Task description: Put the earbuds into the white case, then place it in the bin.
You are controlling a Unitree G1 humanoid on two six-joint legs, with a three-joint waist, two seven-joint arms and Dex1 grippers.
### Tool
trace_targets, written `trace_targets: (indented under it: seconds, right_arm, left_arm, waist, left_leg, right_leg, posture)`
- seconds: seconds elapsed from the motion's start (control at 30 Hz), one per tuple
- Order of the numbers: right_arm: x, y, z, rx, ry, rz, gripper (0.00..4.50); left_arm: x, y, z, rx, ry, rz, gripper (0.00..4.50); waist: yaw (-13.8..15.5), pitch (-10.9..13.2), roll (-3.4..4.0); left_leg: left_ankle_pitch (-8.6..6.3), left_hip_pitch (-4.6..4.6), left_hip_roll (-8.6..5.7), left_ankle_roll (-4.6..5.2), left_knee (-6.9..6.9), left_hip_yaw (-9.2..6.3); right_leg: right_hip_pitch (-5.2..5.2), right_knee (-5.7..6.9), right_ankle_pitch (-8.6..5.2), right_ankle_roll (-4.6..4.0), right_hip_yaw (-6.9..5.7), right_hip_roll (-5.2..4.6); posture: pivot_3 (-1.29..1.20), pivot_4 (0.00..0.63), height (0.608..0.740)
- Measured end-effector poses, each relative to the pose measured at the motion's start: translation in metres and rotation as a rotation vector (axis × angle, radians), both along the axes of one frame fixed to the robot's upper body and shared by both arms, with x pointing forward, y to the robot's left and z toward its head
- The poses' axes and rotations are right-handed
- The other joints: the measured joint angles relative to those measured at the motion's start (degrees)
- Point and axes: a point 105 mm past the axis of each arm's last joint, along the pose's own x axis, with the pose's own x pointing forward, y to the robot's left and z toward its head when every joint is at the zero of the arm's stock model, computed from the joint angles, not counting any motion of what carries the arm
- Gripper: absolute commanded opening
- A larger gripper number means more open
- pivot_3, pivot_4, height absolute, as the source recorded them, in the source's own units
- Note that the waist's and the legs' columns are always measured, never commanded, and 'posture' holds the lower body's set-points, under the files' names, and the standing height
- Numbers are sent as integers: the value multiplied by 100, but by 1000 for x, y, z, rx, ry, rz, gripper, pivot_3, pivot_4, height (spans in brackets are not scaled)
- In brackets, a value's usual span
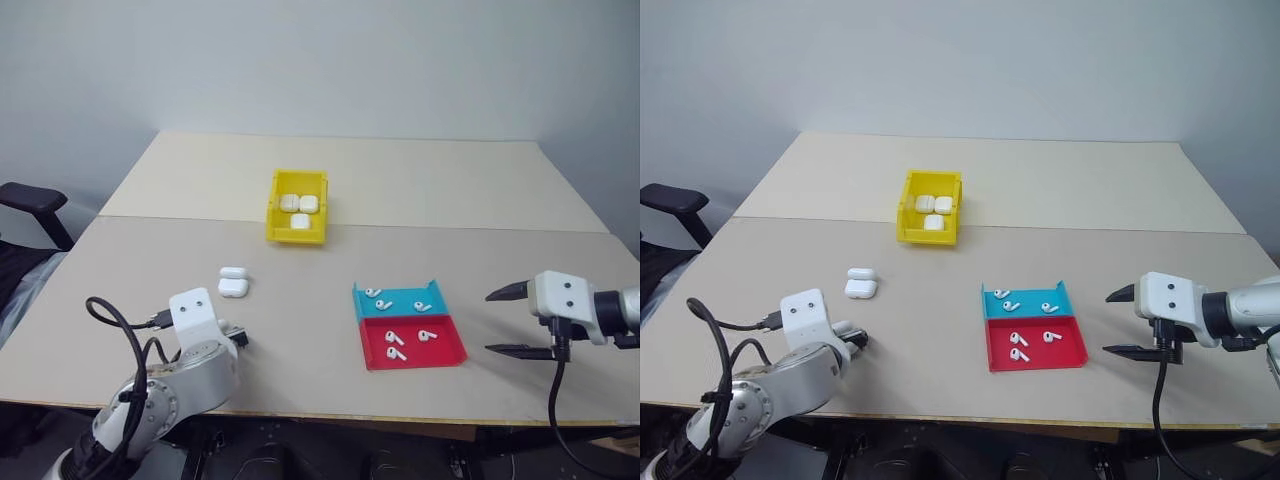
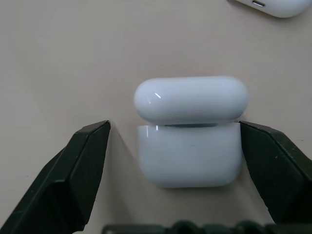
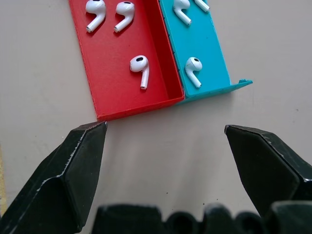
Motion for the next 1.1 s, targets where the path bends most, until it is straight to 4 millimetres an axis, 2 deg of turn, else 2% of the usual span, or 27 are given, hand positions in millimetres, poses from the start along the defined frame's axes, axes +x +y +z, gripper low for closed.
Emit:
trace_targets:
  seconds: [0.2, 0.6, 0.7, 0.8, 0.83, 1.1]
  right_arm:
    - [1, 0, 0, -2, -7, -7, 4475]
    - [0, -3, -4, -16, -1, -26, 4475]
    - [0, -4, -6, -18, 4, -28, 4500]
    - [0, -5, -6, -25, 3, -33, 4500]
    - [0, -5, -7, -25, 2, -33, 4500]
    - [0, -5, -7, -27, 0, -36, 4500]
  left_arm:
    - [1, -4, 5, -19, -3, -21, 4500]
    - [-1, -3, 2, -19, 14, -25, 4500]
    - [-2, -3, 0, -19, 23, -23, 3861]
    - [-5, -3, -4, -39, 49, -23, 2912]
    - [-5, -2, -4, -41, 53, -24, 2784]
    - [-1, 5, 1, -2, 50, -22, 2790]
  waist:
    - [-3, 0, 0]
    - [0, 0, 0]
    - [-3, 0, 0]
    - [-2, -1, 1]
    - [-3, -1, 2]
    - [-3, 0, 0]
  left_leg:
    - [0, 0, 0, 0, 0, 0]
    - [0, 0, 0, 0, 0, 0]
    - [0, 0, 0, 0, 0, 1]
    - [0, 1, 1, 1, 0, 0]
    - [-1, 3, 1, 1, 0, 0]
    - [-1, 1, 1, 2, -1, 0]
  right_leg:
    - [0, 0, 0, 0, 1, 0]
    - [0, 0, 0, 0, 0, 0]
    - [0, -1, 0, 0, 2, 0]
    - [0, 0, 0, 0, 1, 0]
    - [1, 1, 0, -1, 2, 0]
    - [0, 0, 0, -1, 0, 0]
  posture:
    - [0, 150, 740]
    - [0, 150, 740]
    - [0, 150, 740]
    - [0, 150, 740]
    - [0, 150, 740]
    - [0, 150, 740]
